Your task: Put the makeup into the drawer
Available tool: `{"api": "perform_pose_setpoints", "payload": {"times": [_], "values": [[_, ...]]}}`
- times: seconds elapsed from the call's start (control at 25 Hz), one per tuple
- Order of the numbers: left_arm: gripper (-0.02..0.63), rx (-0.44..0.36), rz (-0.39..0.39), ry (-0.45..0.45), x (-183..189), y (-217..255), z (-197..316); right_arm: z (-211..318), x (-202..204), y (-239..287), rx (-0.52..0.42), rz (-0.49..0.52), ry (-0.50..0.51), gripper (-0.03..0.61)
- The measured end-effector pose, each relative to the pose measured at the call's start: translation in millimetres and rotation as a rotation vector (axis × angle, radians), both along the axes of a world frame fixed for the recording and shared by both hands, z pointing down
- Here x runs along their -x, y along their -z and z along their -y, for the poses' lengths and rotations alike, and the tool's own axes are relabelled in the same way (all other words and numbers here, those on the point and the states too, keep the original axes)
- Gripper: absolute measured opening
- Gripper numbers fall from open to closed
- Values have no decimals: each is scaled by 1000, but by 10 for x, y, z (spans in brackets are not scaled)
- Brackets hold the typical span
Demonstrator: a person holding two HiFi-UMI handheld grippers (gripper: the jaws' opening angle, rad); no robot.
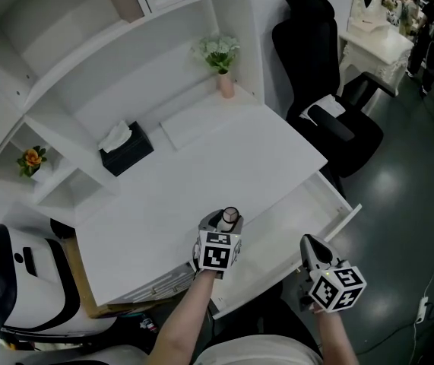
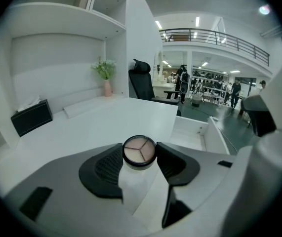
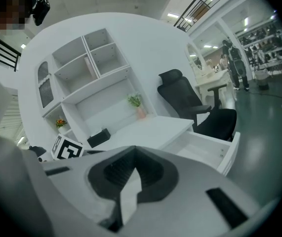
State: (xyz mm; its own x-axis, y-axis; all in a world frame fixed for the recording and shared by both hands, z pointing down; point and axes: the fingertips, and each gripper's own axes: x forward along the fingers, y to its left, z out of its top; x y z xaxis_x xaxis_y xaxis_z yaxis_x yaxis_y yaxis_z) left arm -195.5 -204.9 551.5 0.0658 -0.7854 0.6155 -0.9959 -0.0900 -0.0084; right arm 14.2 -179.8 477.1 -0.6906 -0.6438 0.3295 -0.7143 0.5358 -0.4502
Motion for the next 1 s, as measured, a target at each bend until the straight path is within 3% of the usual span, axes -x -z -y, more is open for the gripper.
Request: {"api": "perform_pose_setpoints", "payload": {"times": [0.48, 1.0], "values": [[218, -65, -27, -122, -380, 267, -111, -192, -74, 51, -11, 4, -67, 2], [218, -55, -40, -296, -947, 196, -5, -314, -388, -2, 4, -4, -189, 2]]}}
